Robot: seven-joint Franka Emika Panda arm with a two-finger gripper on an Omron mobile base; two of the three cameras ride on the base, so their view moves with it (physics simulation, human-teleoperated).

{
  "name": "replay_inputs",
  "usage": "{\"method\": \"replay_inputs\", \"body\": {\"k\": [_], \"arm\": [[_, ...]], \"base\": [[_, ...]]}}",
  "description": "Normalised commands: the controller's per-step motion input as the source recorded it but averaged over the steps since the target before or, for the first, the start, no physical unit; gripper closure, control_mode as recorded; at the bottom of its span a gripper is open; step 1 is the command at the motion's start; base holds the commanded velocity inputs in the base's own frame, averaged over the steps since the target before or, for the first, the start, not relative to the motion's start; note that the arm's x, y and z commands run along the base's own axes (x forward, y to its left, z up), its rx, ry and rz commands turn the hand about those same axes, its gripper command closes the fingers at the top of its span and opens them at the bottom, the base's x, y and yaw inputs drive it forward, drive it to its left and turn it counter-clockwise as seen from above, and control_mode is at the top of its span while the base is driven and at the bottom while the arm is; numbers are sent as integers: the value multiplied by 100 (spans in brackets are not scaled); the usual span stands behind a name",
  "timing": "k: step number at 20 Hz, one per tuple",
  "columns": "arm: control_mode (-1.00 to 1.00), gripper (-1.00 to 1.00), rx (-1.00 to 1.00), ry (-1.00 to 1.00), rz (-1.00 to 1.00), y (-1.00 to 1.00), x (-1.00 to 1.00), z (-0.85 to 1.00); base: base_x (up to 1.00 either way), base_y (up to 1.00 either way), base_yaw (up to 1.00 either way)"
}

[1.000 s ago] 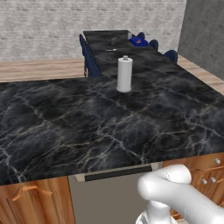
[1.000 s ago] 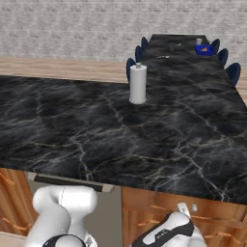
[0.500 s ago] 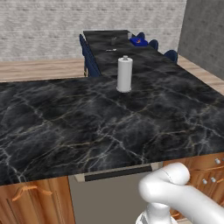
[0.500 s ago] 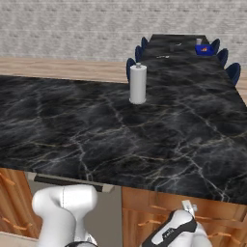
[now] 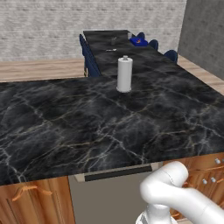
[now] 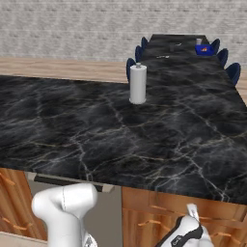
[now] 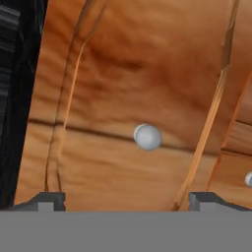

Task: Take the tongs from the drawer on the right and place them on the dining counter next to the tray containing the hot dog.

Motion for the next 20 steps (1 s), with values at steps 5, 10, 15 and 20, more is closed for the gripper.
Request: {"method": "replay_inputs", "body": {"k": [5, 10, 15, 20], "arm": [[-100, -100, 0, -4, 0, -17, 20, -17], [-100, -100, 0, -2, 0, -14, 28, -16], [-100, -100, 0, -4, 0, -14, 18, -25], [-100, -100, 0, -4, 0, -14, 15, -25]], "base": [[0, 0, 0], [0, 0, 0], [0, 0, 0], [0, 0, 0]]}}
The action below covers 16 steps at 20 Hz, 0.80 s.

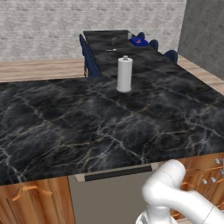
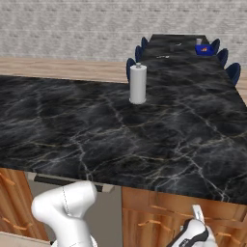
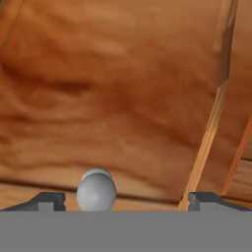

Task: Take the tongs from the drawer on the right and place them on the dining counter next to the tray containing the hot dog.

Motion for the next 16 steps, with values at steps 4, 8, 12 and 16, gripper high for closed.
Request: {"method": "replay_inputs", "body": {"k": [4, 8, 12, 16], "arm": [[-100, -100, 0, 0, 0, -6, 19, -11], [-100, -100, 2, 0, 0, 0, 23, -1], [-100, -100, 1, 0, 0, 0, 18, -3], [-100, -100, 0, -1, 0, 0, 18, -15]], "base": [[0, 0, 0], [0, 0, 0], [0, 0, 0], [0, 0, 0]]}}
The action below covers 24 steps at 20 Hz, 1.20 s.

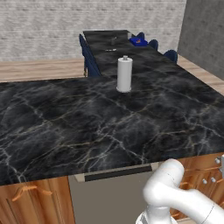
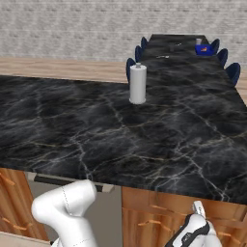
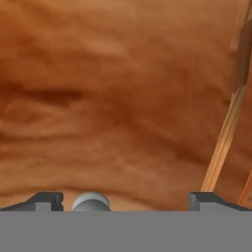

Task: Take the tongs from the drawer on the right and place them on the dining counter next to the tray containing the hot dog.

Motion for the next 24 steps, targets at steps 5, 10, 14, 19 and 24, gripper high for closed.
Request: {"method": "replay_inputs", "body": {"k": [5, 10, 14, 19, 24], "arm": [[-100, -100, 1, -1, 0, 0, 8, -21], [-100, 100, 1, 0, 0, 1, 13, -6], [-100, 100, 5, 0, 0, 6, 34, -8], [-100, 100, 4, 0, 0, 7, 37, -13], [-100, 100, 0, 1, 0, 13, 24, -17]], "base": [[0, 0, 0], [0, 0, 0], [0, 0, 0], [0, 0, 0], [0, 0, 0]]}}
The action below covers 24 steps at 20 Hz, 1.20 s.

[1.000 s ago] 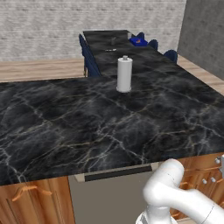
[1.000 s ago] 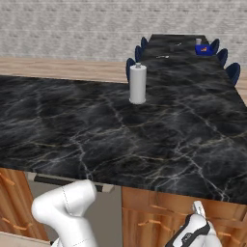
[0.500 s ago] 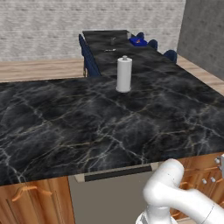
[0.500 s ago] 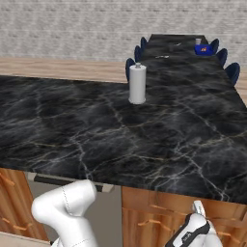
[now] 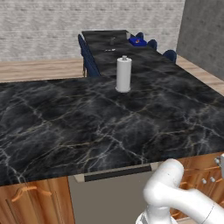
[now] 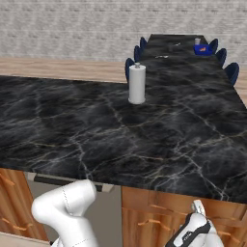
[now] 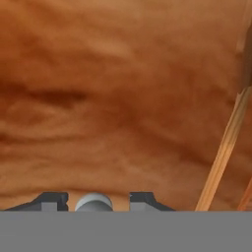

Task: Take the tongs from the drawer on the right and place them on the dining counter next to the tray containing the hot dog.

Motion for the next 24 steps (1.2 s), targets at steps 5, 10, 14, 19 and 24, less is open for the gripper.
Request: {"method": "replay_inputs", "body": {"k": [5, 10, 14, 19, 24], "arm": [[-100, 100, 3, 0, 0, 14, 1, -25], [-100, 100, 1, 4, 0, 5, 0, -10], [-100, 100, 0, 0, 0, 0, 0, 0], [-100, 100, 0, 1, 0, 0, -3, 0], [-100, 100, 0, 6, 0, 0, -27, 0]], "base": [[0, 0, 0], [0, 0, 0], [0, 0, 0], [0, 0, 0], [0, 0, 0]]}}
